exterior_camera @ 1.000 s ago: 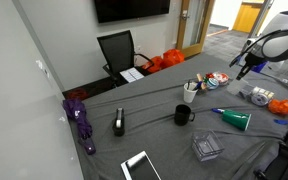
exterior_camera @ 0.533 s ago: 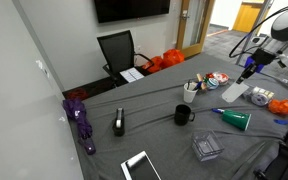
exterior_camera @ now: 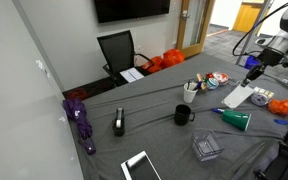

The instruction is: Move the white object to the clear holder at the front of the table

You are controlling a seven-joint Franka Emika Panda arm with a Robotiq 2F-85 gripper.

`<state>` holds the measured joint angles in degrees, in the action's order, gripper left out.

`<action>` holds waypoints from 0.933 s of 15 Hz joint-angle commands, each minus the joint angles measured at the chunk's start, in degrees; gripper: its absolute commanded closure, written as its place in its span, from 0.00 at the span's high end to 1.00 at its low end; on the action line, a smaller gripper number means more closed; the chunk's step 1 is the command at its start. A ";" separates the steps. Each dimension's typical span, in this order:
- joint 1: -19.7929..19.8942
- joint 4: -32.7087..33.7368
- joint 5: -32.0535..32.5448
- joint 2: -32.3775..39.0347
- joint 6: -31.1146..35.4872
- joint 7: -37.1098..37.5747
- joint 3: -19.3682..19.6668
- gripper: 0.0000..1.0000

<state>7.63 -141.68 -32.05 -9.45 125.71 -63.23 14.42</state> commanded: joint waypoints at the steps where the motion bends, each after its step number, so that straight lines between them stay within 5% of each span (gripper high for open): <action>1: 0.11 0.05 0.05 -0.01 -0.11 0.05 -0.10 0.09; 4: 0.11 0.05 0.05 -0.01 -0.14 0.05 -0.10 0.02; 14: -1.04 1.72 -2.42 0.07 -17.93 3.89 -1.52 0.02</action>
<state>7.04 -140.33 -32.45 -9.46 110.17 -60.55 13.75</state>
